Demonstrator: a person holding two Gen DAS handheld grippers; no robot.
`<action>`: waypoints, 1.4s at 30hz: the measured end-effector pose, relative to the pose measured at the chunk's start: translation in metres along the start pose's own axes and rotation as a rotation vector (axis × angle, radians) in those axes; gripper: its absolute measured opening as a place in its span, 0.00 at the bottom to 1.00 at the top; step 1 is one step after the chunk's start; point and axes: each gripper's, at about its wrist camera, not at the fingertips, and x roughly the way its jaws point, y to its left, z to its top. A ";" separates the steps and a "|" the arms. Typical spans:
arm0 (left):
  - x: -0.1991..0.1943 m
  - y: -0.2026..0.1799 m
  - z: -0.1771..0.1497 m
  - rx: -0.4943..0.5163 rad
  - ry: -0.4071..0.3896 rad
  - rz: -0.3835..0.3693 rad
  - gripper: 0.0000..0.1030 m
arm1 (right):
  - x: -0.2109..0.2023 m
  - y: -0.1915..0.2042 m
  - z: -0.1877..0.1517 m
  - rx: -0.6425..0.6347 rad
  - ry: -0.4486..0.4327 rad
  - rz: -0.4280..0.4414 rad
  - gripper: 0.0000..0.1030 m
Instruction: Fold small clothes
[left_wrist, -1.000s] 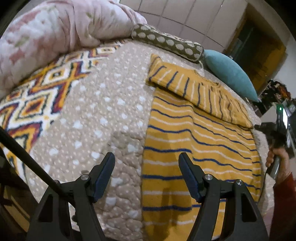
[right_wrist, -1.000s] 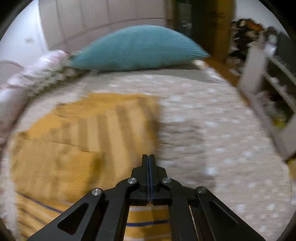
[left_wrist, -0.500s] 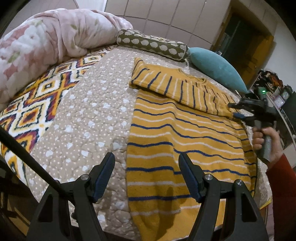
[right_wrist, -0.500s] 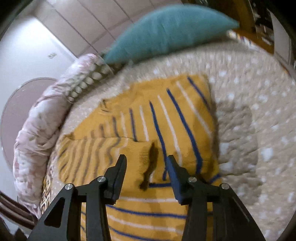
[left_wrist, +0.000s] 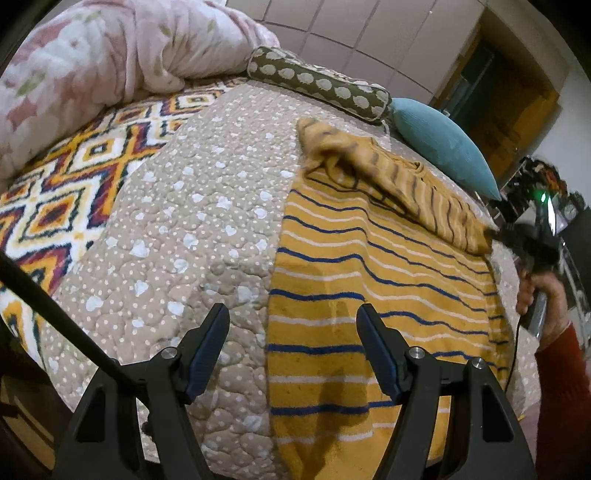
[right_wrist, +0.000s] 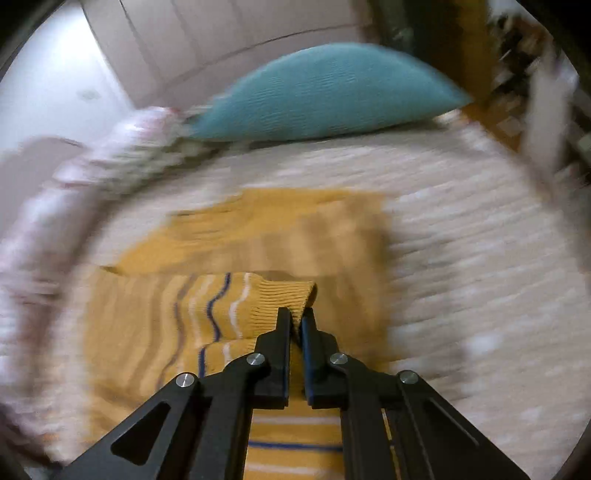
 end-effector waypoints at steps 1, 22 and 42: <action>0.000 0.001 0.001 -0.005 0.002 -0.005 0.68 | 0.003 -0.004 -0.002 -0.005 0.031 -0.004 0.10; 0.030 -0.007 -0.029 0.078 0.169 -0.166 0.32 | -0.092 -0.087 -0.206 0.135 0.115 0.356 0.44; 0.010 -0.005 -0.081 -0.033 0.171 -0.321 0.34 | -0.100 -0.061 -0.285 0.327 0.155 0.760 0.44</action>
